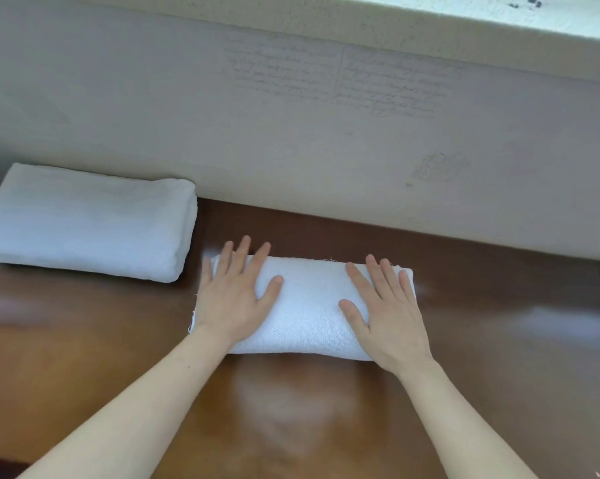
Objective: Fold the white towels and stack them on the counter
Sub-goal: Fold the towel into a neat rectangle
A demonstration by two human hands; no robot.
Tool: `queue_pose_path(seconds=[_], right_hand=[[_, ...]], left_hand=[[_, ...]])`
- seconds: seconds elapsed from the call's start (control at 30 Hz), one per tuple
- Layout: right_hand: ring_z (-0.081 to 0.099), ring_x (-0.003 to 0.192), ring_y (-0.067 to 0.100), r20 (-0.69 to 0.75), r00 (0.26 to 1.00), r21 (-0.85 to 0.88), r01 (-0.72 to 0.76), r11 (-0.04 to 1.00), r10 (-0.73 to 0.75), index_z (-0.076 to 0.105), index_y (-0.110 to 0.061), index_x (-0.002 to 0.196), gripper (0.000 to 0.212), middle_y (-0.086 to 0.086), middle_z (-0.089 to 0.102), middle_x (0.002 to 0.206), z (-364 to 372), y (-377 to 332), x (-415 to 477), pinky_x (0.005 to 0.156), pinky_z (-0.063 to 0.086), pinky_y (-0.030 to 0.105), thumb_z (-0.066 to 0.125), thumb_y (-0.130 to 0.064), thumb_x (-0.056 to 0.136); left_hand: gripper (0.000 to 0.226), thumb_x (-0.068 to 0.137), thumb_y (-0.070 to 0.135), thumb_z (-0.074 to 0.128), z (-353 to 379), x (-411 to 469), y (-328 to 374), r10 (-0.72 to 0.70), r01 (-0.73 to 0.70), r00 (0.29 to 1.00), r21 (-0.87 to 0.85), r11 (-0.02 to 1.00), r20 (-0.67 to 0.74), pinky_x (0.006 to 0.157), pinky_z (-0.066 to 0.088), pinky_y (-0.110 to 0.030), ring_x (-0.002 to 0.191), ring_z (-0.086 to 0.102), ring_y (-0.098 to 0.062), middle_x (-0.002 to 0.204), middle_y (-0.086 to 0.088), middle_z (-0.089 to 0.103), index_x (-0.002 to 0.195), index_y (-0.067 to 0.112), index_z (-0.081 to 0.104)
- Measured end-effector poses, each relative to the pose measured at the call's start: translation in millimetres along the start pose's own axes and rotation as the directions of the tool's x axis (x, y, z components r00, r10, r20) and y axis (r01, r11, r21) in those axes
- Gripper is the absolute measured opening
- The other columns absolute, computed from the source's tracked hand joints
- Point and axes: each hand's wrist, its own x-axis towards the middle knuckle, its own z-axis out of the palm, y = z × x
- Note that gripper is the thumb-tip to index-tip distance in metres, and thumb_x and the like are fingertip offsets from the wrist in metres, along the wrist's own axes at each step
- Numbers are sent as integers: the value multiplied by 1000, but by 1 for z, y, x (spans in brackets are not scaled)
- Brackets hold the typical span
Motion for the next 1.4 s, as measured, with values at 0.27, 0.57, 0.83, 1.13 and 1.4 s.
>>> queue_pose_path(seconds=[0.27, 0.57, 0.83, 1.13, 1.4], right_hand=[[16, 149, 10, -234, 912, 520, -176, 836, 337, 32, -28, 153, 50, -4, 22, 162, 4, 9, -10, 122, 17, 40, 36, -30, 103], [55, 99, 27, 324, 655, 703, -649, 290, 682, 44, -18, 137, 78, 2, 59, 115, -11, 14, -13, 83, 43, 38, 63, -67, 80], [55, 110, 27, 383, 727, 660, -647, 381, 570, 47, -27, 137, 78, -4, 58, 113, -18, 18, -12, 100, 43, 45, 32, -81, 83], [60, 111, 18, 308, 818, 760, -519, 392, 486, 48, -56, 129, 67, -13, 64, 121, -41, -45, -22, 102, 46, 48, 28, -86, 72], [65, 103, 9, 184, 889, 893, -330, 307, 420, 55, -35, 123, 48, -14, 67, 112, -58, -202, 36, 92, 53, 41, 45, -68, 90]], left_hand=[[69, 95, 63, 41, -4, -21, -7, -230, 174, 970, -426, 888, -82, 111, 36, -42, 150, 19, -14, 164, 12, 17, 156, 35, 22], [71, 70, 81, 61, 0, -62, -6, -586, 536, 761, -780, 324, 279, 83, 49, -33, 101, 63, -14, 106, 11, 66, 115, 26, 58], [52, 72, 68, 74, -36, -49, -4, -484, 546, 767, -825, 148, 421, 81, 51, -32, 94, 66, -17, 102, 3, 71, 99, 25, 64], [64, 60, 74, 72, -81, -83, -64, -363, 331, 898, -926, 180, 250, 93, 55, -39, 98, 71, -11, 101, 13, 76, 109, 33, 71], [54, 69, 62, 80, -147, -72, -217, -475, 167, 875, -981, 103, 99, 79, 56, -40, 92, 71, -25, 98, -3, 75, 103, 21, 66]])
